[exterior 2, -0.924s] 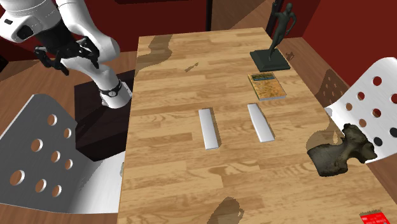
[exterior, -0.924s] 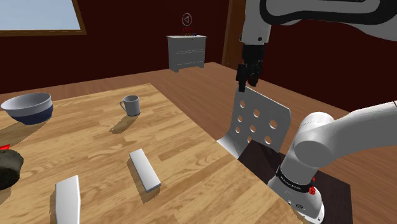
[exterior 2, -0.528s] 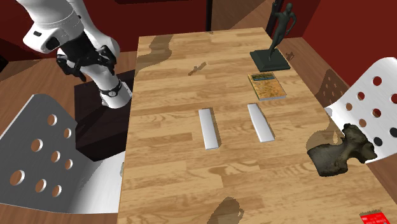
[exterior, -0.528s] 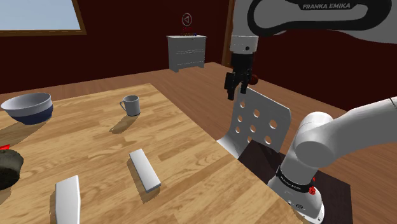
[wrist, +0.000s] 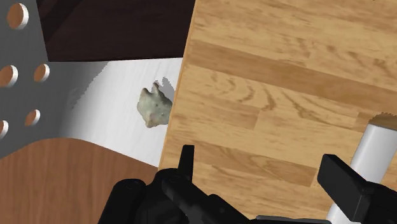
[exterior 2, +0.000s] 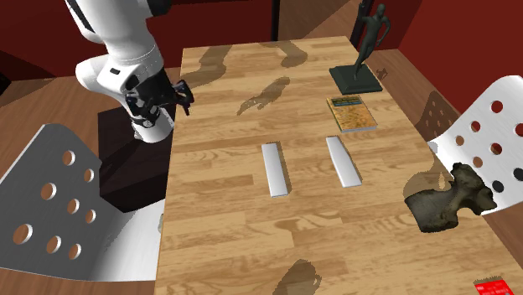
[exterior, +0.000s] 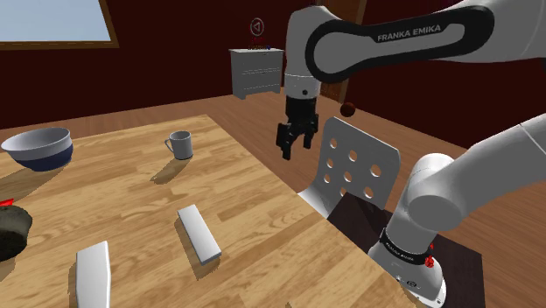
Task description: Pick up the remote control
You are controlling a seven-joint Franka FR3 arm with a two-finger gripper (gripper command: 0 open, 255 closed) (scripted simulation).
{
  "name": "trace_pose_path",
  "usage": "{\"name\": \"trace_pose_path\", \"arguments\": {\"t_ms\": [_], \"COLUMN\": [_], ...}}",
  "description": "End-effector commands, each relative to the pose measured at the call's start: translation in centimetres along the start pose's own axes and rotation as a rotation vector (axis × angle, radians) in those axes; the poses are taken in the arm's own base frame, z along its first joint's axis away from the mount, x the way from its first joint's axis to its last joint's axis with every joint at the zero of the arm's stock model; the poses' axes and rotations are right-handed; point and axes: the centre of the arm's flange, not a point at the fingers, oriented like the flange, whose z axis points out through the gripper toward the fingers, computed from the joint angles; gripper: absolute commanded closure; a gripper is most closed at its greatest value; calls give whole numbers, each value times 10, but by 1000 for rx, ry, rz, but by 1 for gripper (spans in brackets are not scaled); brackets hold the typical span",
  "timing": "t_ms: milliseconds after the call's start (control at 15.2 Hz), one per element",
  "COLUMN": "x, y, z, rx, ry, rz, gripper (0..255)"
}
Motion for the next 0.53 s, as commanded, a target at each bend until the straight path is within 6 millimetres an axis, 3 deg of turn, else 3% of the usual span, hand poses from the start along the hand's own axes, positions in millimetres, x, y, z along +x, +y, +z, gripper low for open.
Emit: {"name": "trace_pose_path", "arguments": {"t_ms": [0, 462], "x": [11, 44], "y": [-23, -95], "z": [16, 63], "rx": [0, -2], "ry": [6, 22], "rz": [0, -1], "gripper": [0, 0]}}
